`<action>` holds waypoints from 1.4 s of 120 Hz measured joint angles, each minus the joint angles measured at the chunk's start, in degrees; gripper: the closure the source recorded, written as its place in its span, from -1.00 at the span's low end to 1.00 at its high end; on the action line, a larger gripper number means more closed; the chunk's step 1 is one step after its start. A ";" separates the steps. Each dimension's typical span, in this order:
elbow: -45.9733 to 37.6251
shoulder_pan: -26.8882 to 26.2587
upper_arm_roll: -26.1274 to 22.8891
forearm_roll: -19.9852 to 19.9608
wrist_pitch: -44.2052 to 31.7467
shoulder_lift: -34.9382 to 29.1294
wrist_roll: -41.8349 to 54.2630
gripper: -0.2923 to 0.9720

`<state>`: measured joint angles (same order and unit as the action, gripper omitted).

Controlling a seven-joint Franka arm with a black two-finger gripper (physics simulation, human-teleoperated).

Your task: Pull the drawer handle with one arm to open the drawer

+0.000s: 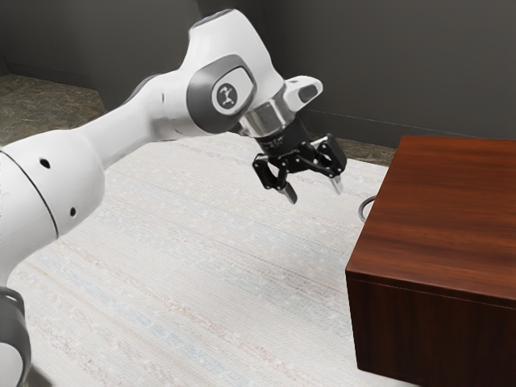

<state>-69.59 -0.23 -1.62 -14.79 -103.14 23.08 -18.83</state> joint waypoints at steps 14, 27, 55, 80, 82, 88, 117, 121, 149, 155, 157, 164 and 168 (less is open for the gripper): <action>-1.43 -0.44 -1.27 -0.42 -3.79 -0.43 -0.94 -0.39; -3.27 -0.55 -1.98 -1.90 -5.81 -1.86 -1.72 -0.25; -4.30 -0.54 -2.25 -3.34 -6.21 -2.47 -2.26 -0.12; -4.35 -0.49 -3.42 -3.75 -4.48 -2.40 -2.19 0.00; -4.35 -0.49 -3.48 -3.86 -4.38 -2.37 -2.16 0.01; -4.35 -0.48 -3.59 -4.12 -4.13 -2.28 -2.08 0.03; -3.71 -0.47 -4.38 -4.45 -4.65 -0.87 -1.59 0.11; -3.68 -0.47 -4.41 -4.43 -4.75 -0.78 -1.53 0.12; -3.25 -0.23 -4.37 -4.17 -5.13 -0.54 -0.96 0.25; -3.23 -0.16 -4.38 -4.14 -5.17 -0.54 -0.86 0.27; -3.22 -0.15 -4.38 -4.16 -5.18 -0.54 -0.83 0.28; -3.21 -0.13 -4.38 -4.24 -5.21 -0.54 -0.73 0.30; -3.21 -0.12 -4.37 -4.30 -5.23 -0.54 -0.69 0.31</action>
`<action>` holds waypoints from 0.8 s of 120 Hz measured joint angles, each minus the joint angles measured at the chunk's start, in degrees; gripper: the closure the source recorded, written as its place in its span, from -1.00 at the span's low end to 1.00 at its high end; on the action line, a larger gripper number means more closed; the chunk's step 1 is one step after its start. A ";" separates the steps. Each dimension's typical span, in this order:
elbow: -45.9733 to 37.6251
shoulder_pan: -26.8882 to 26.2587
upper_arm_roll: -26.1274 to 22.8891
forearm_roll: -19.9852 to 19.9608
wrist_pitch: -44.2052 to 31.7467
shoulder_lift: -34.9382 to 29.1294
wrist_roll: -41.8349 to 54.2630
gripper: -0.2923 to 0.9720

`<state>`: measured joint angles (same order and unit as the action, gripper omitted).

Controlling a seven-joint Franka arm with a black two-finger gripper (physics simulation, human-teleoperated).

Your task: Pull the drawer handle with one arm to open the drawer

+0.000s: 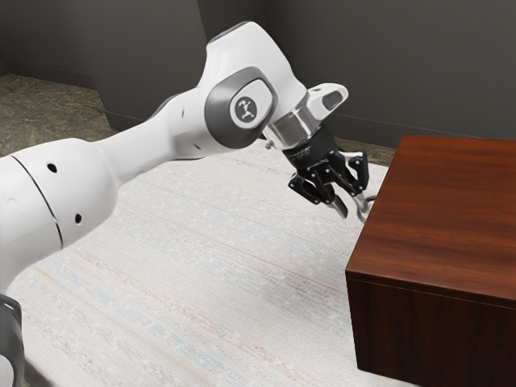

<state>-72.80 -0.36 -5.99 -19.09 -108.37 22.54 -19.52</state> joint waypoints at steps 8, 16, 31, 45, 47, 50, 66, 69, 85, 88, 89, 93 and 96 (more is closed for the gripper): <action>0.00 0.00 0.00 -0.12 -0.05 0.00 0.04 0.34; -0.05 0.00 -0.01 -0.19 -0.28 0.00 0.06 0.37; -0.12 0.00 0.08 -0.19 -0.55 -0.08 0.16 0.42; -0.46 0.04 0.22 -0.11 -0.68 -0.32 0.27 0.44; -0.49 0.05 0.23 -0.09 -0.70 -0.33 0.28 0.45; -0.53 0.07 0.24 -0.05 -0.71 -0.34 0.29 0.45; -0.84 0.14 0.31 0.11 -0.77 -0.46 0.34 0.46; -0.92 0.17 0.33 0.13 -0.78 -0.49 0.35 0.46; -1.43 0.33 0.43 0.06 -0.81 -0.71 0.43 0.47; -1.60 0.47 0.43 0.06 -0.80 -0.83 0.45 0.47; -1.65 0.50 0.43 0.06 -0.80 -0.87 0.45 0.47; -1.82 0.60 0.45 0.05 -0.80 -1.07 0.47 0.47; -1.89 0.66 0.45 0.02 -0.80 -1.17 0.49 0.47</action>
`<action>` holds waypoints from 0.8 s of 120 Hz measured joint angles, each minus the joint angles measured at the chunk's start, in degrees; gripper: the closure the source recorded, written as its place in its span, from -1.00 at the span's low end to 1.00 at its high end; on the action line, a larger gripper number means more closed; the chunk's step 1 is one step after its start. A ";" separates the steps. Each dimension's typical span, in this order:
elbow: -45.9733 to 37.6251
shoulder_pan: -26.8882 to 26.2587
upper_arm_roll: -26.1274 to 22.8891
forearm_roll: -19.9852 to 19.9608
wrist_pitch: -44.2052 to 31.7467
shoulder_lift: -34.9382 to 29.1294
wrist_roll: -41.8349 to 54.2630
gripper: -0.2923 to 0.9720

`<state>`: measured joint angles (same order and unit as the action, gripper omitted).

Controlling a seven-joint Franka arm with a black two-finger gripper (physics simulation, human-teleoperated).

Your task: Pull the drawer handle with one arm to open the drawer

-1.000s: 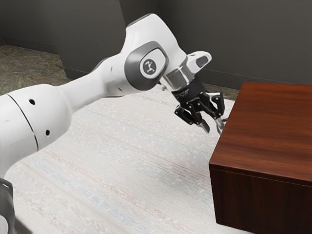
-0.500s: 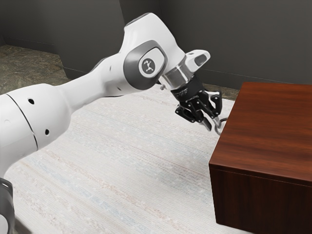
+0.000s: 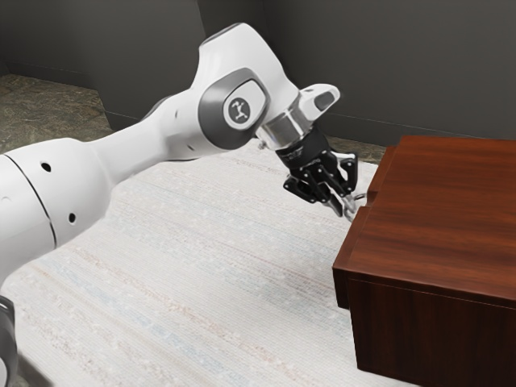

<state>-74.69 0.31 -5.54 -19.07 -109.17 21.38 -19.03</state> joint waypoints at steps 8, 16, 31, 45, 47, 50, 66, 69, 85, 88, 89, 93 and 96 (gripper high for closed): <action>-0.42 0.28 0.00 -0.02 0.00 -0.30 0.04 0.47; -0.77 0.42 0.07 -0.02 0.00 -0.50 0.07 0.47; -1.80 0.46 0.82 -0.02 -0.02 -1.22 0.11 0.47; -2.76 0.50 1.60 -0.10 -0.04 -1.80 0.17 0.47; -2.84 0.50 1.64 -0.10 -0.05 -1.85 0.18 0.47; -3.04 0.50 1.71 -0.09 -0.06 -1.96 0.19 0.47; -3.88 0.50 3.12 -0.03 -0.08 -2.76 0.23 0.47; -4.07 0.50 3.21 -0.04 -0.08 -2.91 0.24 0.47; -4.99 0.50 3.42 -0.08 -0.08 -3.55 0.30 0.48; -5.17 0.49 3.44 -0.07 -0.08 -3.65 0.31 0.48; -5.21 0.46 3.51 -0.07 -0.08 -3.69 0.32 0.48; -5.35 0.44 3.90 -0.08 -0.08 -3.81 0.33 0.48; -5.44 0.48 4.11 -0.07 -0.07 -3.89 0.34 0.48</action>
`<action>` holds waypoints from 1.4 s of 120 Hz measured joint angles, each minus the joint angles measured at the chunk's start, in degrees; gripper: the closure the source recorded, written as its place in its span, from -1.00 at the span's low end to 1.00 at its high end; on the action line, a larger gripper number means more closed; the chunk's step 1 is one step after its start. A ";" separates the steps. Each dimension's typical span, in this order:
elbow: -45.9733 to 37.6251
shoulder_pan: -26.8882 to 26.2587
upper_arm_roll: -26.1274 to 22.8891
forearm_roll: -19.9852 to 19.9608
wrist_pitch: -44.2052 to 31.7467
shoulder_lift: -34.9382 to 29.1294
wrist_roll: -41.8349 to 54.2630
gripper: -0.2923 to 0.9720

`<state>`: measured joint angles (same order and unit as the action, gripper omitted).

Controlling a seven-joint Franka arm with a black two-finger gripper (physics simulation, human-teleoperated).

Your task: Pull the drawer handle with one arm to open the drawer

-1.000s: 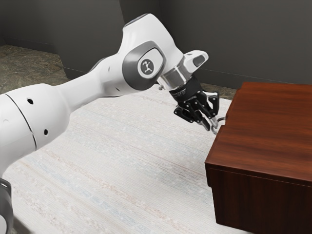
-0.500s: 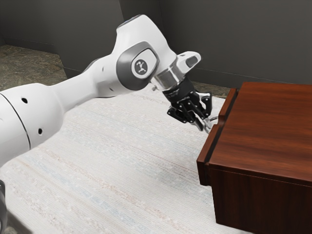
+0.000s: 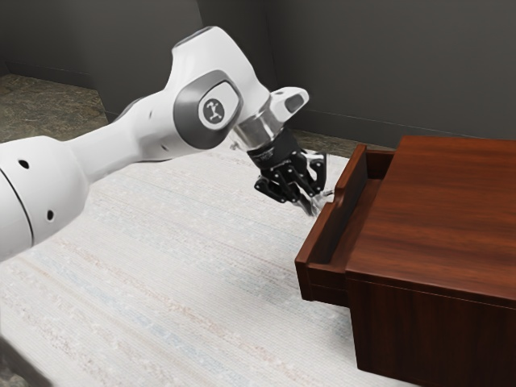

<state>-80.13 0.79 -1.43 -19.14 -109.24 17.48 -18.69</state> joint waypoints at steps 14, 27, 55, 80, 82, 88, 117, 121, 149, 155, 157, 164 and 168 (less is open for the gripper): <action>-0.39 0.02 0.46 0.02 0.04 -0.43 0.02 0.48; -0.63 0.01 0.54 -0.02 0.00 -0.62 0.09 0.48; -0.59 -0.04 1.23 -0.08 -0.61 -0.66 0.40 0.50; -0.95 0.03 1.41 -0.02 -0.75 -0.99 0.59 0.51; -1.10 0.00 1.46 -0.02 -0.74 -1.12 0.61 0.51; -1.66 -0.01 1.73 -0.02 -0.74 -1.54 0.64 0.52; -3.01 0.00 1.99 -0.03 -0.72 -2.63 0.77 0.52; -3.17 -0.03 2.19 -0.02 -0.71 -2.79 0.79 0.52; -3.93 0.00 2.70 -0.02 -0.72 -3.12 0.89 0.52; -4.01 -0.01 2.75 0.01 -0.74 -3.12 0.90 0.52; -4.03 -0.06 2.86 0.02 -0.75 -3.12 0.90 0.52; -4.02 -0.11 3.57 0.00 -0.78 -3.14 0.92 0.52; -4.04 -0.03 3.77 -0.02 -0.79 -3.15 0.95 0.52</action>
<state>-84.17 0.76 2.34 -19.16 -110.04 14.33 -17.74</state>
